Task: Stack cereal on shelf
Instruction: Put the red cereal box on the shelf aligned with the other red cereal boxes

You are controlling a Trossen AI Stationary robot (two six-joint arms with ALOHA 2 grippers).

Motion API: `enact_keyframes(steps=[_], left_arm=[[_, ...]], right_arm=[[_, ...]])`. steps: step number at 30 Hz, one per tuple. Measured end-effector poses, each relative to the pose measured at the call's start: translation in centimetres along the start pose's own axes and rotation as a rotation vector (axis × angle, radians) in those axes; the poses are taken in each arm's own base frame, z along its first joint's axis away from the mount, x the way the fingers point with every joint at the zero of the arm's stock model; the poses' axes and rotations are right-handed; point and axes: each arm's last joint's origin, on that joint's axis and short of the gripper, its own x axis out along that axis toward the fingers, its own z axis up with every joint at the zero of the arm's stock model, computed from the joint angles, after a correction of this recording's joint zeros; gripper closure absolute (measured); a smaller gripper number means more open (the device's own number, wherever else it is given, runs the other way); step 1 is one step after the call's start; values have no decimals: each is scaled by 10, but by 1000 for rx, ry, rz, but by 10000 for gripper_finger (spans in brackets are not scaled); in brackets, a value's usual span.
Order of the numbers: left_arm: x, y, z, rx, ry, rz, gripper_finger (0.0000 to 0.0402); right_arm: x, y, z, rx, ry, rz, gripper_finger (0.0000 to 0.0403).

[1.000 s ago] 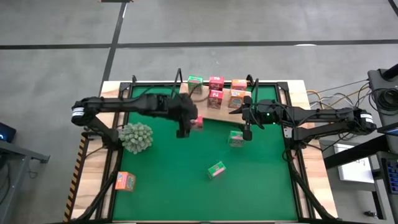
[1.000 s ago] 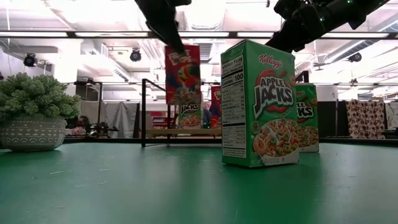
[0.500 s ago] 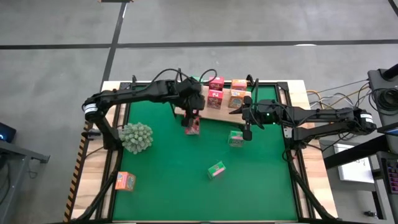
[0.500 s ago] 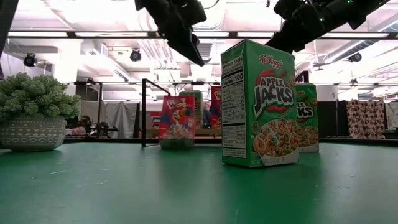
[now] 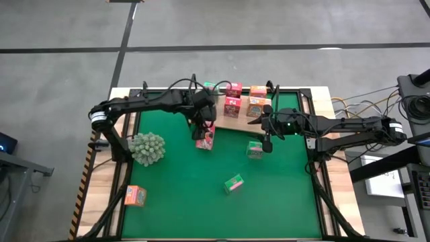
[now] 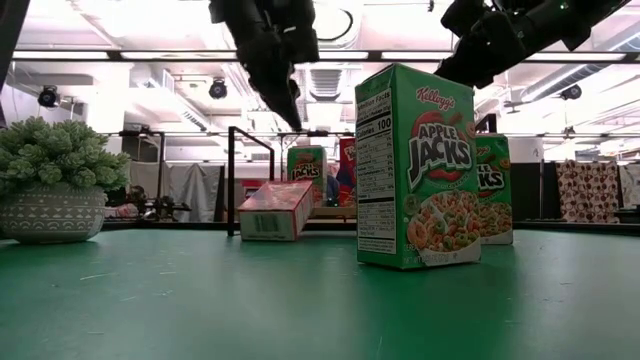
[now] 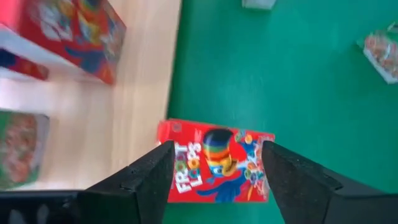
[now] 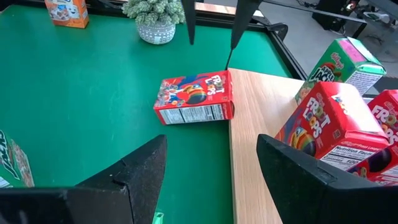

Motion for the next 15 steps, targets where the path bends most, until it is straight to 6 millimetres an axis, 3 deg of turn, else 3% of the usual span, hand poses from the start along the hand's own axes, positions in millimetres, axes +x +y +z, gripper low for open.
enact_keyframes(steps=[5, 15], left_arm=[[11, -7, -8, -51, 39, -16, 162], [29, -47, -19, -29, 136, 16, 171]], right_arm=[[0, 0, 0, -1, 0, 0, 167], [0, 0, 0, 0, 0, 0, 176]])
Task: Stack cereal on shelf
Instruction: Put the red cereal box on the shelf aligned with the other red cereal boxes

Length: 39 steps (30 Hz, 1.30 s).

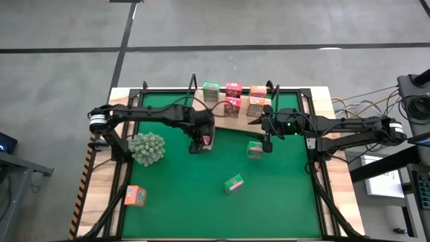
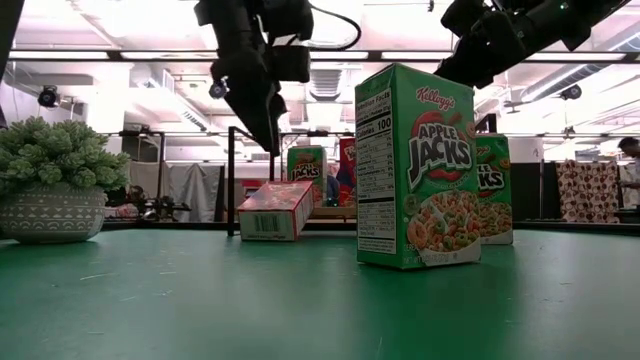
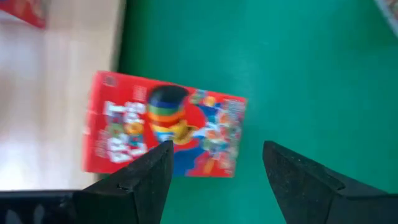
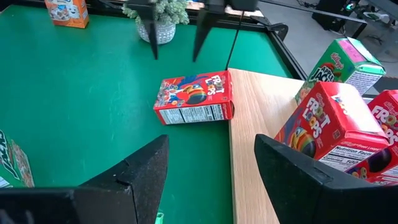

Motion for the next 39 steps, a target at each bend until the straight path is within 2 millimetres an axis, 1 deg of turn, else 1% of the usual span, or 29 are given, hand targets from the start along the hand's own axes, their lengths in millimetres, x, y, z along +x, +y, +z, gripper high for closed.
enact_keyframes(steps=[2, 5, 10, 12, 16, 18, 21, 26, 28, 31, 39], left_arm=[[1, -5, -2, -32, -5, -17, 171], [4, -8, -8, -67, -42, -88, 171], [8, -6, -27, -155, -132, -104, 170], [8, -4, -35, -228, -177, -78, 170], [7, 4, -52, -438, -225, 3, 170], [8, 6, -61, -537, -251, 6, 170], [10, 9, -67, -658, -349, -10, 170], [21, 16, -80, -795, -441, -31, 170], [25, 17, -82, -835, -478, -47, 170], [31, 18, -89, -866, -474, -55, 170], [36, 20, -96, -876, -479, -39, 170]], right_arm=[[0, 0, 0, 0, 0, 0, 180], [0, 0, 0, 0, 0, 0, 183], [0, 0, 0, 0, 0, 0, 183], [0, 0, 0, -1, 0, 0, 184], [0, 0, 0, -14, 0, 0, 184], [0, 0, 0, -19, -1, 0, 184], [0, 0, 0, -19, -1, 0, 184], [0, 0, 0, -25, -1, 0, 184], [0, 0, 0, -27, 0, 0, 184], [0, 0, 0, -28, 0, 0, 184], [0, 0, 0, -25, 0, 0, 184]])
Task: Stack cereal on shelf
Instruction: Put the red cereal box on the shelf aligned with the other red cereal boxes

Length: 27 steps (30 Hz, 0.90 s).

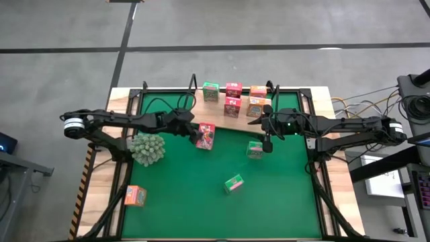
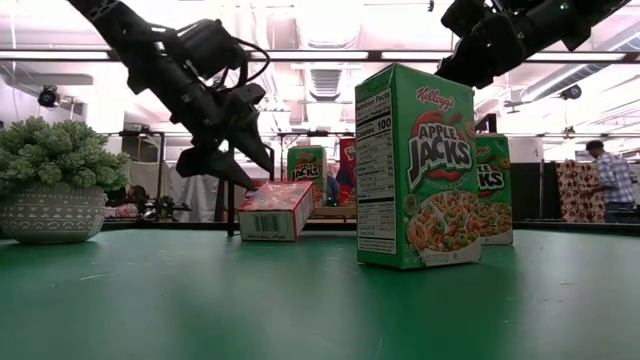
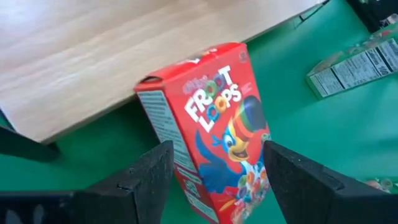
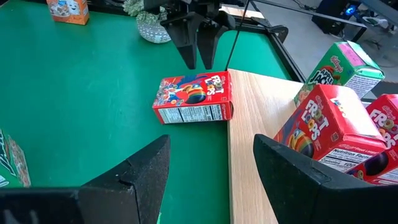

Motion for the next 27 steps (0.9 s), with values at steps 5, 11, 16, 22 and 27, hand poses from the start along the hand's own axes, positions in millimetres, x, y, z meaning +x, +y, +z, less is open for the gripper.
enact_keyframes(steps=[5, 11, 16, 22, 27], left_arm=[[2, 2, 3, 18, -20, 3, 170], [4, 4, 3, 90, -15, 6, 170], [0, 3, 5, 202, -26, -8, 170], [-11, -4, 2, 462, 17, -124, 170], [-16, -21, -8, 717, 32, -270, 171]], right_arm=[[0, 0, 0, 15, -4, -1, 184], [0, -1, 3, 40, -32, -7, 184], [3, 1, 8, 116, -87, -5, 184], [18, 2, 13, 172, -152, -3, 184], [35, 5, 24, 222, -134, 15, 184]])
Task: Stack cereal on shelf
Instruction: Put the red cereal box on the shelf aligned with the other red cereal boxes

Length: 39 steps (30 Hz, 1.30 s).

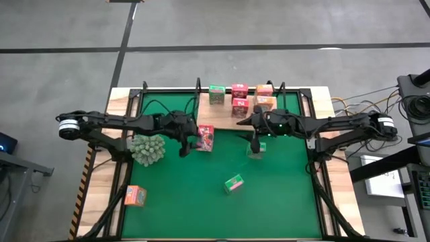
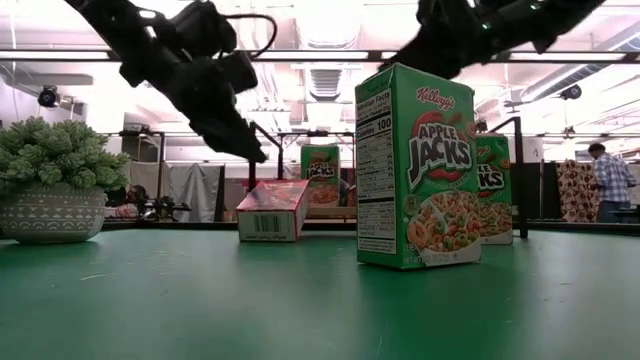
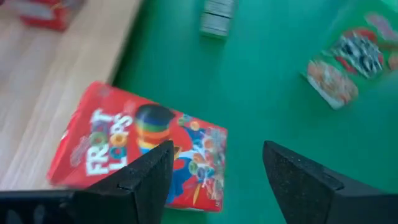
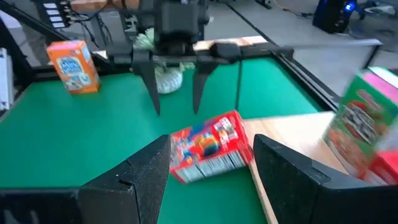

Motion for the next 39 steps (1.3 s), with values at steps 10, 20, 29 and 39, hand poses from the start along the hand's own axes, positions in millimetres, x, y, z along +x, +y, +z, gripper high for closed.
enact_keyframes(steps=[10, 20, 29, 39], left_arm=[[-14, -9, -6, 130, 80, 83, 195], [-47, -26, 4, 148, -52, 81, 202], [-29, -55, -18, 142, -163, 161, 218], [-5, -63, -35, 124, -162, 166, 258]], right_arm=[[24, 6, 25, 25, 40, -1, 184], [28, 18, 38, 106, 150, -12, 184], [48, 26, 41, 121, 290, -36, 184], [73, 35, 41, 58, 354, -32, 184]])
